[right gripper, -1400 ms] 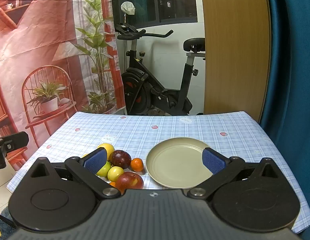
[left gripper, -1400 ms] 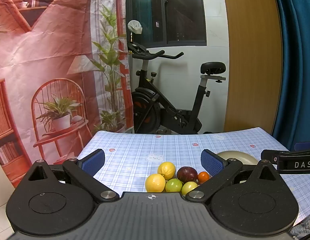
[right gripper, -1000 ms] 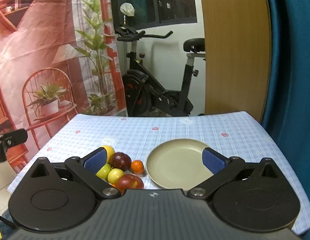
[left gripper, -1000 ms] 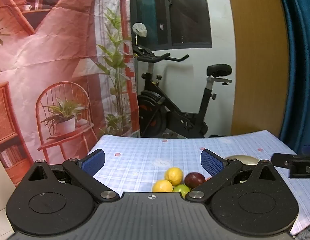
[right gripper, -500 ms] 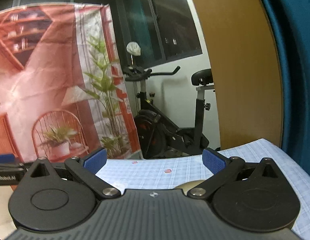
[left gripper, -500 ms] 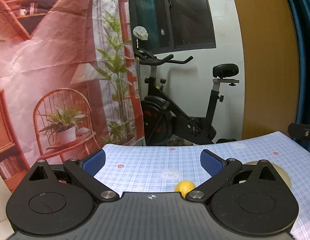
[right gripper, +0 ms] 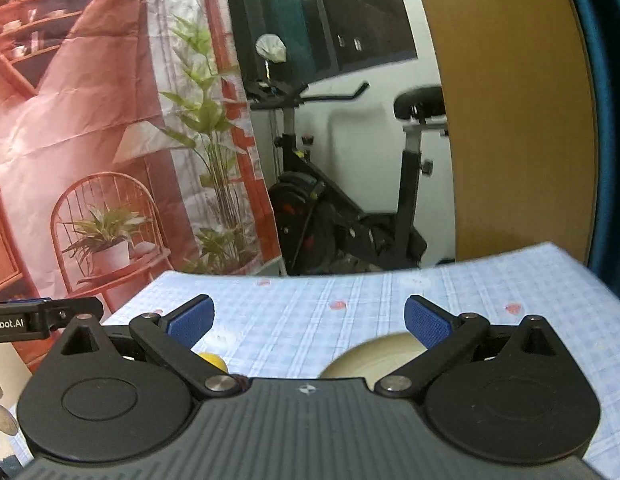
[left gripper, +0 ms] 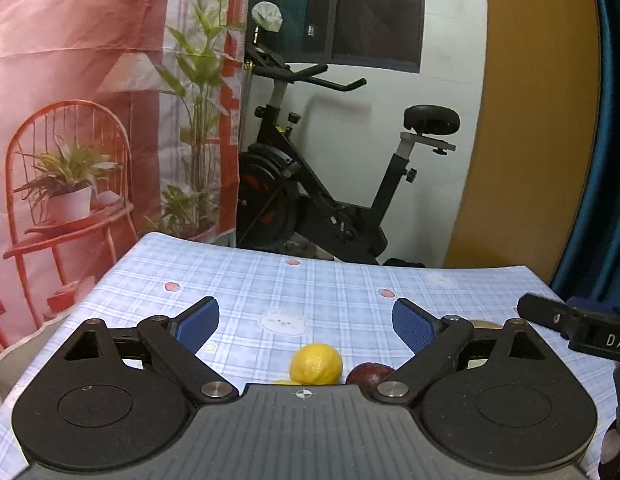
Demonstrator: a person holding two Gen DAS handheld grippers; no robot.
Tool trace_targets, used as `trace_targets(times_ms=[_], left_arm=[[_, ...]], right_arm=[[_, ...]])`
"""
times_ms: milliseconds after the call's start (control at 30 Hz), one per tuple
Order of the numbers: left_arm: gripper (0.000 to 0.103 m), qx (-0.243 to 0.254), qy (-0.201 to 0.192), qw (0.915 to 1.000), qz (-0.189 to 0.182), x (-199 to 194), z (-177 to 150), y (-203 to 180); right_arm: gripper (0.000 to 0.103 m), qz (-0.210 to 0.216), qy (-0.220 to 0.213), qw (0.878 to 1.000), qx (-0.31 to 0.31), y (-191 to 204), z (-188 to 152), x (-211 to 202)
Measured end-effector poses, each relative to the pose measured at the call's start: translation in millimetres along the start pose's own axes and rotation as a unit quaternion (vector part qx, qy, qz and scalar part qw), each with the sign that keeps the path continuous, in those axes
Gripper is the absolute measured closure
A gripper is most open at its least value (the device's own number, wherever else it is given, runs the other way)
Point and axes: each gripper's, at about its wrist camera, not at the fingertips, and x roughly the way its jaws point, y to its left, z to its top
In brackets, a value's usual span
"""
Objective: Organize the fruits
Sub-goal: 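Move both tools over the fruit pile beside the beige plate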
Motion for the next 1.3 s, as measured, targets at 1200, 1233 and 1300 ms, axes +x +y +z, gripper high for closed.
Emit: trace_targets(times_ms=[1200, 1233, 1300], left_arm=[[0.024, 0.038, 0.151, 0.9826, -0.102, 30.7, -29.9, 5.8], [0.024, 0.037, 0.157, 0.9812, -0.106, 34.6, -31.2, 4.9], [0.024, 0.036, 0.162, 0.9803, -0.108, 39.9, -32.1, 4.0]], right_arm=[[0.02, 0.099, 0.197, 0.975, 0.022, -6.3, -57.3, 28.4], [0.02, 0.105, 0.202, 0.974, 0.012, -4.5, -59.9, 31.5], [0.02, 0.115, 0.207, 0.972, -0.004, 3.2, -64.9, 36.2]])
